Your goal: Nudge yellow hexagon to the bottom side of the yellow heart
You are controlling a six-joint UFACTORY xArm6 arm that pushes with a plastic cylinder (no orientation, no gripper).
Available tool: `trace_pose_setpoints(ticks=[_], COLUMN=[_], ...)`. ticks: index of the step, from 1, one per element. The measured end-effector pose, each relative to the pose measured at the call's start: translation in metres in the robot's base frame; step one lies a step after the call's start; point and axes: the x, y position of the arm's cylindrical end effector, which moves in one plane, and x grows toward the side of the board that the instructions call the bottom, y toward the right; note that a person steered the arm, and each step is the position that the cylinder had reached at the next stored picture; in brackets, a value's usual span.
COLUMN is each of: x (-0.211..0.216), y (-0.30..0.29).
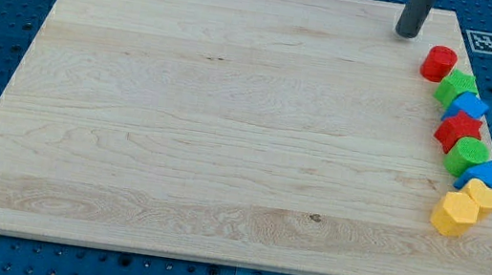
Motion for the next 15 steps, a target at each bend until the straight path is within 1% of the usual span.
trace_pose_setpoints(ticks=[1, 2, 4, 5, 6, 7, 9, 10, 12, 13, 14, 15], x=[0.004, 0.054, 0.218, 0.272, 0.296, 0.293, 0.274, 0.274, 0.299, 0.301, 0.302, 0.322], y=[-0.064, -0.118, -0.125, -0.106, -0.079, -0.068, -0.022, -0.011, 0.025, 0.022, -0.004, -0.009])
